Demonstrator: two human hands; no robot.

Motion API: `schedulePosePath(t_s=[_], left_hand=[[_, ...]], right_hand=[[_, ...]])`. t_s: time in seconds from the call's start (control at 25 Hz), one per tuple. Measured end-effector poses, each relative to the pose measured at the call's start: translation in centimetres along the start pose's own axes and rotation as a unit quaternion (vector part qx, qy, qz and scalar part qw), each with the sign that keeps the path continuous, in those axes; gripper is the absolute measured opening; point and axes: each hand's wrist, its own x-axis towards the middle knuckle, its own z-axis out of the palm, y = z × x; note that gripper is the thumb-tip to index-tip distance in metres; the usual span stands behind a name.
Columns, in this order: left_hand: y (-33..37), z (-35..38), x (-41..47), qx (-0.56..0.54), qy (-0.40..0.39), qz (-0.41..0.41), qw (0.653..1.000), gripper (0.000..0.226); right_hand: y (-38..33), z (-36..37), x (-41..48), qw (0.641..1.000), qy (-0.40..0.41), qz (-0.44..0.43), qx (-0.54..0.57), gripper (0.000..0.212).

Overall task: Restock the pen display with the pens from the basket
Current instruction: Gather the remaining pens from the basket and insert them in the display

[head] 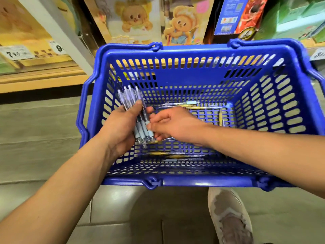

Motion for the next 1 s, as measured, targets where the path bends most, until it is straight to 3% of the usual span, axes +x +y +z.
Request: schedulePosePath(t_s=[0.12,0.24,0.36,0.44,0.52,0.64,0.8,1.0], left_hand=[[-0.2,0.0,-0.2,0.015,-0.005,0.008,1.000,0.014],[-0.1,0.0,-0.3,0.023,-0.007,0.020,1.000,0.011],[0.2,-0.5,-0.3,0.023,-0.001,0.013,1.000,0.010],[0.2,-0.9,-0.2,0.022,-0.009,-0.008,1.000,0.015],[0.1,-1.2,0.0,0.015,-0.016,-0.018,1.000,0.016],[0.2,-1.1,0.5,0.019,-0.028,-0.019,0.999,0.015],[0.3,-1.0,1.0,0.039,-0.028,-0.032,0.998,0.023],[0.6,-0.9,1.4,0.045,-0.020,-0.041,0.998,0.022]], right_hand=[[0.1,0.4,-0.1,0.999,-0.003,-0.022,-0.027,0.004],[-0.1,-0.4,0.3,0.998,-0.055,-0.013,-0.009,0.004],[0.6,-4.1,2.2,0.986,-0.006,0.024,-0.166,0.011],[1.8,-7.2,4.2,0.916,0.083,0.046,-0.391,0.022],[3.0,-9.6,5.7,0.848,0.108,0.090,-0.512,0.041],[4.5,-11.5,7.1,0.815,0.091,0.113,-0.561,0.054],[6.2,-10.9,7.7,0.745,0.088,0.075,-0.657,0.041],[6.0,-10.2,8.5,0.724,0.095,0.063,-0.681,0.041]])
